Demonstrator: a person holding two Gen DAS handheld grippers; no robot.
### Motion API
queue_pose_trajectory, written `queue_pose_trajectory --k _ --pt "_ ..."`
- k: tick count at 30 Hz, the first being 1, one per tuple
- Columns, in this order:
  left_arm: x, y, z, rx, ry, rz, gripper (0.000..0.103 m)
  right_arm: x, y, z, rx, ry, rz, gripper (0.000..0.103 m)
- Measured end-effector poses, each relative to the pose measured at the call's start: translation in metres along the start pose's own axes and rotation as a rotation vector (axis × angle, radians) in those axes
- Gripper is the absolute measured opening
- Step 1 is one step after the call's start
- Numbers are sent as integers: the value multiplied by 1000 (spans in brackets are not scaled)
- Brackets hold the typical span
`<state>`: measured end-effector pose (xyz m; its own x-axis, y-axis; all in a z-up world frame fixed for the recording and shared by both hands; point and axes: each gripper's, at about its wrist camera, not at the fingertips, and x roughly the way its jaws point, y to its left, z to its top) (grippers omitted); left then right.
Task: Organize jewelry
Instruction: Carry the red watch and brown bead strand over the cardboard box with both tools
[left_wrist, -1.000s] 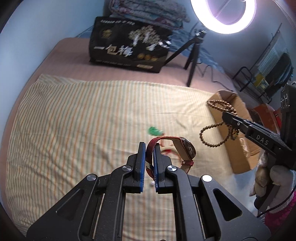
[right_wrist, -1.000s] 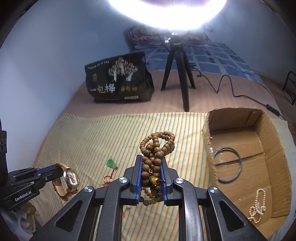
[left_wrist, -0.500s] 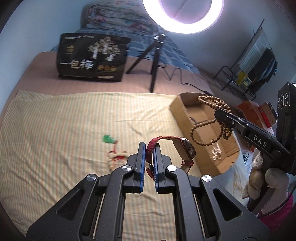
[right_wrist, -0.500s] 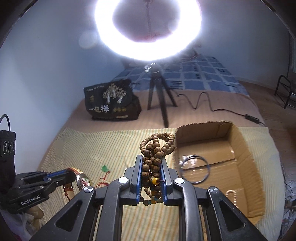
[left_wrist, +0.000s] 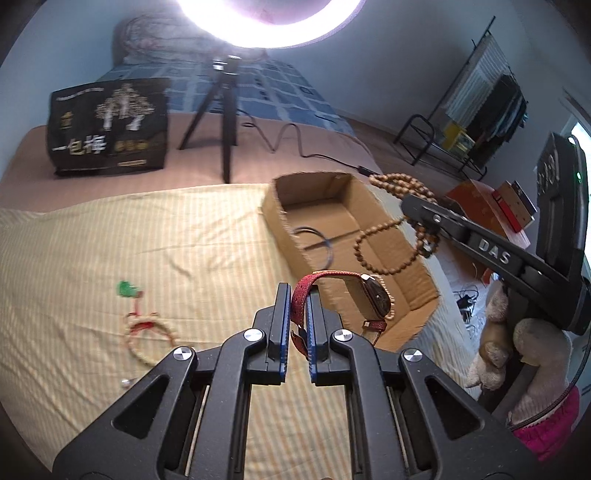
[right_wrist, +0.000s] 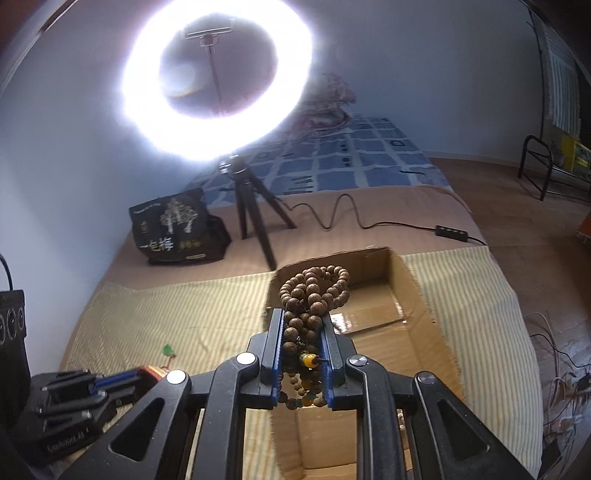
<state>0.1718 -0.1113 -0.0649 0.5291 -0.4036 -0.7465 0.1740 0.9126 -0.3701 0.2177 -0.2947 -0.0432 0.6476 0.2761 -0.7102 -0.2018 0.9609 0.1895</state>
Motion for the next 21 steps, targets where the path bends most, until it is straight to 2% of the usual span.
queue_pose_trajectory --k 10,21 --pt "34 -44 0 40 22 -25 6 15 -35 8 62 12 -13 15" --pt "60 -59 1 51 38 -18 6 34 -55 9 108 31 -7 15"
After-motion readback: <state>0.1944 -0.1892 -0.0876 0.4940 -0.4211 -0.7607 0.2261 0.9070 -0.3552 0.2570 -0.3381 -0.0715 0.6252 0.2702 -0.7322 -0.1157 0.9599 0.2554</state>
